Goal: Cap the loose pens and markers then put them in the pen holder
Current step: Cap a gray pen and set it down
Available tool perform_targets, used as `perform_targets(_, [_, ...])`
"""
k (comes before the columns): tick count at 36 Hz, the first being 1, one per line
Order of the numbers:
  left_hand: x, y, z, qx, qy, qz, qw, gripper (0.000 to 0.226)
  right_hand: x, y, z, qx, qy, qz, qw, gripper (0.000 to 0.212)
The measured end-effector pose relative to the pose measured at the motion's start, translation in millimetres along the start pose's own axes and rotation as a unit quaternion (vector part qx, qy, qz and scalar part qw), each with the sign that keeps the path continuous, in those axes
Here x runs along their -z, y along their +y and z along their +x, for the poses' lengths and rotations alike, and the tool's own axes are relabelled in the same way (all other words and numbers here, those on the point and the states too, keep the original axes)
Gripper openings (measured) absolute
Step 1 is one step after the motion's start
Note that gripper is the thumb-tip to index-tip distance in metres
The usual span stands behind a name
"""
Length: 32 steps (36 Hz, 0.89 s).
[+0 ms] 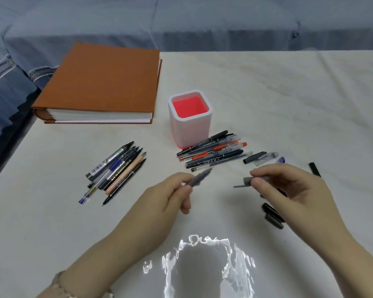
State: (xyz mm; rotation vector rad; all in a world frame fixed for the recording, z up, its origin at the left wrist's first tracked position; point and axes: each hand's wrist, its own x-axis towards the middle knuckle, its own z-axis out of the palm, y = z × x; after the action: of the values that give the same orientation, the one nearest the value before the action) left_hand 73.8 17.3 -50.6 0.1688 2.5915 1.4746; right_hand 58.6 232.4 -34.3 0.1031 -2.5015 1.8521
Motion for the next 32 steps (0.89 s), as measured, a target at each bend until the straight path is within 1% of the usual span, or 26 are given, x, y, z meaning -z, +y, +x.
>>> perform_targets(4, [-1,10,-6,-0.029,-0.012,0.040,0.999,0.021,-3,-7,-4,0.065,-0.026,-0.032,0.997,0.012])
perform_targets(9, [-3,14,-8,-0.068,-0.020,0.089,0.993,0.023,-6,-11,-8,0.093,-0.039,-0.057,0.993,0.013])
perform_targets(16, [-4,16,-9,-0.072,-0.030,0.097,0.992,0.024,-7,-10,-9,0.085,-0.029,-0.026,0.996,0.014])
perform_targets(23, [-7,18,-9,-0.087,-0.035,0.107,0.990,0.021,-11,-5,-8,0.121,-0.066,-0.073,0.988,0.014])
perform_targets(25, [-7,19,-8,-0.098,-0.034,0.117,0.988,0.025,-12,-5,-8,0.122,-0.078,-0.071,0.987,0.016])
perform_targets(28, [-9,19,-6,-0.127,-0.023,0.139,0.982,0.031,-13,-4,-11,0.102,-0.072,-0.044,0.991,0.018])
perform_targets(32, [-15,17,-4,-0.168,0.008,0.191,0.967,0.025,-14,-3,-13,0.101,-0.059,-0.041,0.992,0.021])
